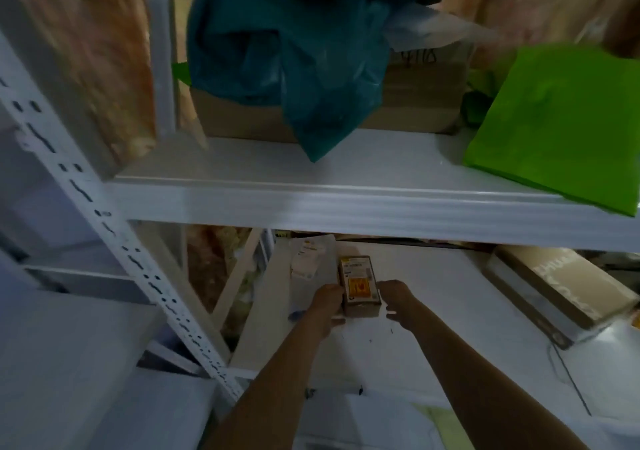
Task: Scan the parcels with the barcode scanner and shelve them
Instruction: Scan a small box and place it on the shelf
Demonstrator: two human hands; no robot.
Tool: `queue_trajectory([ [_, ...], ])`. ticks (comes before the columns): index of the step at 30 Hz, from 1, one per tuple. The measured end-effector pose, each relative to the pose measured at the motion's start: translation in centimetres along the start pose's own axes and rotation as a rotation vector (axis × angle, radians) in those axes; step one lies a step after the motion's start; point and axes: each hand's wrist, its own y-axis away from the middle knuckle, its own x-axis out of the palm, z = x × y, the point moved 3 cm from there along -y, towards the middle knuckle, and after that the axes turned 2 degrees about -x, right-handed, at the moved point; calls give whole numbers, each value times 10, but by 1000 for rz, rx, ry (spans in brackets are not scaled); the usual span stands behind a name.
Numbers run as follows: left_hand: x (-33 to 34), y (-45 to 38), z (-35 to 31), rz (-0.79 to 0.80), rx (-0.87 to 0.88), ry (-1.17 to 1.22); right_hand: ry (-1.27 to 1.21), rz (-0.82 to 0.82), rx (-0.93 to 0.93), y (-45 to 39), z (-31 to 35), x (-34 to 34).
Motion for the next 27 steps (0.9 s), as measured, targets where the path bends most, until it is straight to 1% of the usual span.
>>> queue_trajectory([
  [3,10,-18,-7,-23,-11,-8,1,13,37,-23,1,1],
  [5,16,-23,-8,-20,-22,-15,-4,47,59,-34,-3,4],
  [8,20,-33,-9,-9,-7,-70,55,105,70,-41,-6,7],
  [12,22,-37,-4,40,-46,-109,78,89,96,-38,-11,4],
  [14,22,-35,-2,34,-49,-118,72,97,104,-34,-12,0],
  [17,23,-35,0,46,4,-162,66,108,56,-34,-5,-6],
  [19,21,-34,-1,33,53,-130,42,107,-13,-31,4,-10],
  [22,8,-25,-3,50,80,13,2,184,-165,-6,22,-6],
  [24,-8,-15,-2,62,103,123,-87,291,-240,10,29,4],
  [27,-40,-2,13,51,139,210,-98,447,-223,28,30,35],
])
